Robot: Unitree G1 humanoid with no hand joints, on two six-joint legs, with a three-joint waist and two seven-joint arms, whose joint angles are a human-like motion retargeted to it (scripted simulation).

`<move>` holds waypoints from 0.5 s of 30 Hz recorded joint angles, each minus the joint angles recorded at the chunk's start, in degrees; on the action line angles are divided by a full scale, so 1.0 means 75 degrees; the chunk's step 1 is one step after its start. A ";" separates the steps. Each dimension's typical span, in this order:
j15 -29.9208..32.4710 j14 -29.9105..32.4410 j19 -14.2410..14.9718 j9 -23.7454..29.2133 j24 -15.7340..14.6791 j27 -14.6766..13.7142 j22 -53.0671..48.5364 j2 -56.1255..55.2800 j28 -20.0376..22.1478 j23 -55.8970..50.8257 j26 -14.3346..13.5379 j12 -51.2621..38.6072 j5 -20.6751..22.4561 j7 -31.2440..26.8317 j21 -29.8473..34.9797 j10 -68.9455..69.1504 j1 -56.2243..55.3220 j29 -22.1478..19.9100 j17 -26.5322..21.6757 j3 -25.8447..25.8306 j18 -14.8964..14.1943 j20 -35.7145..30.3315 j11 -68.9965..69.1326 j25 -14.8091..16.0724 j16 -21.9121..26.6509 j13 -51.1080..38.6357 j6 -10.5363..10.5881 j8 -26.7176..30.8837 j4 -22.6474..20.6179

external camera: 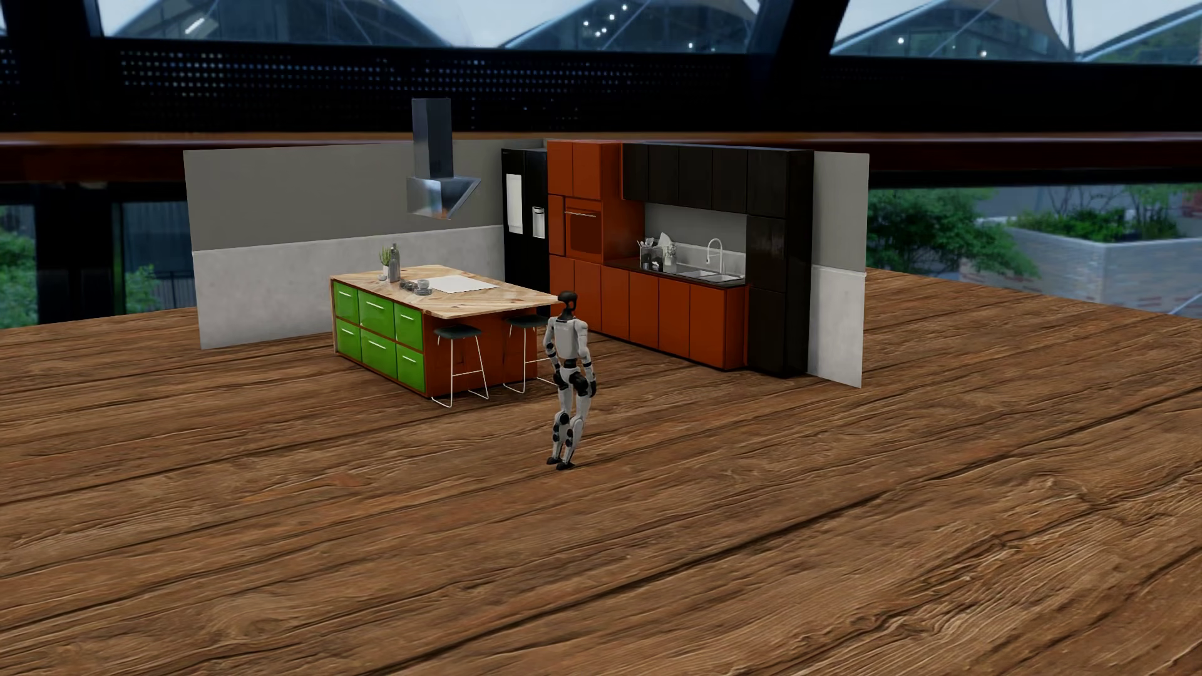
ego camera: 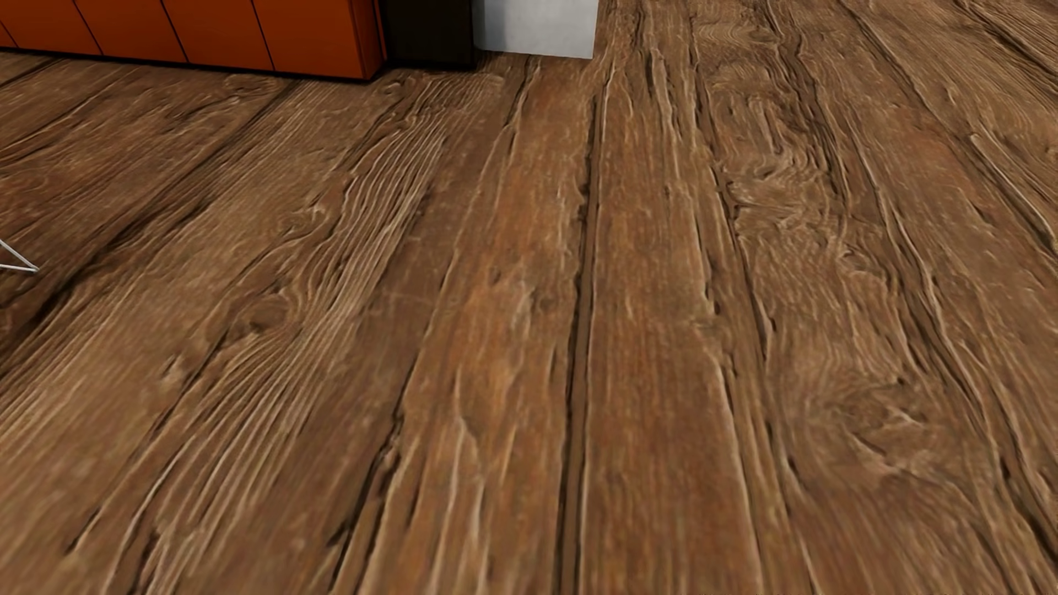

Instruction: Stand still

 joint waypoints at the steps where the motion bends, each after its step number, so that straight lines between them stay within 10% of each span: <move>1: -0.0004 0.0009 0.0000 -0.0029 0.0000 0.0000 0.0002 -0.0055 0.0000 0.0011 0.0000 0.0006 -0.0007 0.0000 -0.0007 0.0010 -0.0054 0.0000 0.0002 0.0011 0.0000 0.0010 0.0022 0.0000 -0.0008 0.0009 -0.0003 0.0000 -0.0016; 15: -0.0009 -0.0008 0.0000 -0.0084 0.0000 0.0000 0.0048 -0.0131 0.0000 -0.0001 0.0000 -0.0027 0.0055 0.0000 0.0001 -0.0003 -0.0110 0.0000 0.0006 0.0051 0.0000 -0.0033 0.0027 0.0000 -0.0012 0.0013 -0.0010 0.0000 0.0009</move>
